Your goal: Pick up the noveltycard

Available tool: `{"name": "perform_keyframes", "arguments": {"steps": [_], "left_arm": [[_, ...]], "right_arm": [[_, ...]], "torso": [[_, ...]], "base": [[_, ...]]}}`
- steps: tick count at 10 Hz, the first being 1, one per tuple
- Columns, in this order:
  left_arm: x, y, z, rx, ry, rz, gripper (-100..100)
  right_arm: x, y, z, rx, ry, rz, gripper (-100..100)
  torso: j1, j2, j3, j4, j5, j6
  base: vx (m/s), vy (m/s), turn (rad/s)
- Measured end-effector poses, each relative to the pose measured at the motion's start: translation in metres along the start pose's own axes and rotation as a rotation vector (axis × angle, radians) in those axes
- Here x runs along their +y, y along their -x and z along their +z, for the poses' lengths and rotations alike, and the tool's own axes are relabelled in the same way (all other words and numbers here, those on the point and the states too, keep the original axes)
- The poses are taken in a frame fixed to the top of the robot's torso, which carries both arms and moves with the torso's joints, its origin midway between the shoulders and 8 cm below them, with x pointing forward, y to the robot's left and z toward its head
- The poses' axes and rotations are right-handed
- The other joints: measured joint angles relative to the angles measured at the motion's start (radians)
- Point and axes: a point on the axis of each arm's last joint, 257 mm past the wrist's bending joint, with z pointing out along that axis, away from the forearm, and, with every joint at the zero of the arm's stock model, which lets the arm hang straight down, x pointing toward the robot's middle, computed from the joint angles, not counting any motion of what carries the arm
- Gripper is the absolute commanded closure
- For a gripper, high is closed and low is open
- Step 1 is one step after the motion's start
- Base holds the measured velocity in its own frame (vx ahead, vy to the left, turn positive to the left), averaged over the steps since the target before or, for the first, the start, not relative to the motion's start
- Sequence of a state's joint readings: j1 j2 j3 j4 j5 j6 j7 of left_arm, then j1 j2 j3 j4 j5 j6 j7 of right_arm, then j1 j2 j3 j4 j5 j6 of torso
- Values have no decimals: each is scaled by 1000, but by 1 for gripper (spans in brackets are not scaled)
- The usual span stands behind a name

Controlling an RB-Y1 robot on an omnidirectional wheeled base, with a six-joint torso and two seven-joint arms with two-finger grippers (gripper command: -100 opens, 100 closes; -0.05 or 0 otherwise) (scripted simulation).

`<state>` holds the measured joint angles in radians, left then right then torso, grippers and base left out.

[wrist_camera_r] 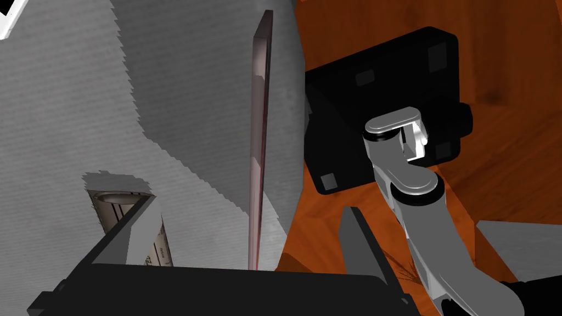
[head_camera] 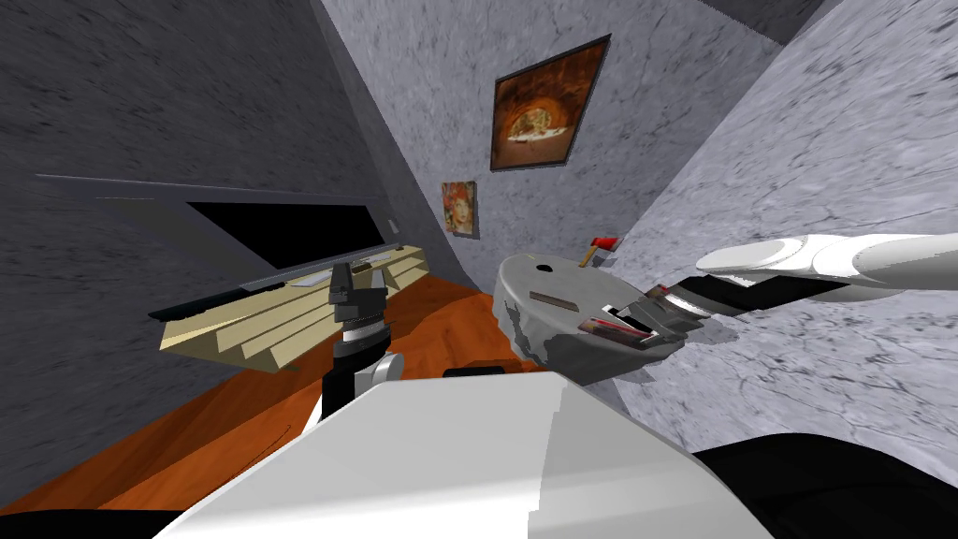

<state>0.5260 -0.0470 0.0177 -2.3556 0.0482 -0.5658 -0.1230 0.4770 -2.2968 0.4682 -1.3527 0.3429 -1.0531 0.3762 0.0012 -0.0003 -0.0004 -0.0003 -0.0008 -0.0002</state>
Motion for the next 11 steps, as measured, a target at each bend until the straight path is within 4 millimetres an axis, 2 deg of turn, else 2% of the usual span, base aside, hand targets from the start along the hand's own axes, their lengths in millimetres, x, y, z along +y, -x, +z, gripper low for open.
{"name": "perform_keyframes", "arguments": {"steps": [1,2,6,7,8,10,11], "left_arm": [[0,0,0,0,0,0,0],[0,0,0,0,0,0,0],[0,0,0,0,0,0,0],[0,0,0,0,0,0,0],[0,0,0,0,0,0,0],[0,0,0,0,0,0,0],[0,0,0,0,0,0,0]], "right_arm": [[3,-6,5,0,-2,6,-100],[3,-7,6,1,-3,6,100],[3,-7,6,1,-1,7,100],[4,-7,6,1,-1,7,0],[4,-7,6,1,-1,7,100],[-2,5,-7,1,-2,-8,100],[-3,6,-8,1,-1,-9,0]], "torso": [[0,0,0,0,0,0],[0,0,0,0,0,0],[-2,0,0,0,-1,0],[-3,0,0,0,-1,0],[-3,0,0,0,-1,0],[-4,1,1,1,0,0],[-4,1,1,0,-1,0]], "base": [[7,15,5],[0,0,0],[0,0,0],[0,0,0],[-8,-27,-115],[-8,-32,-47],[0,0,0]]}}
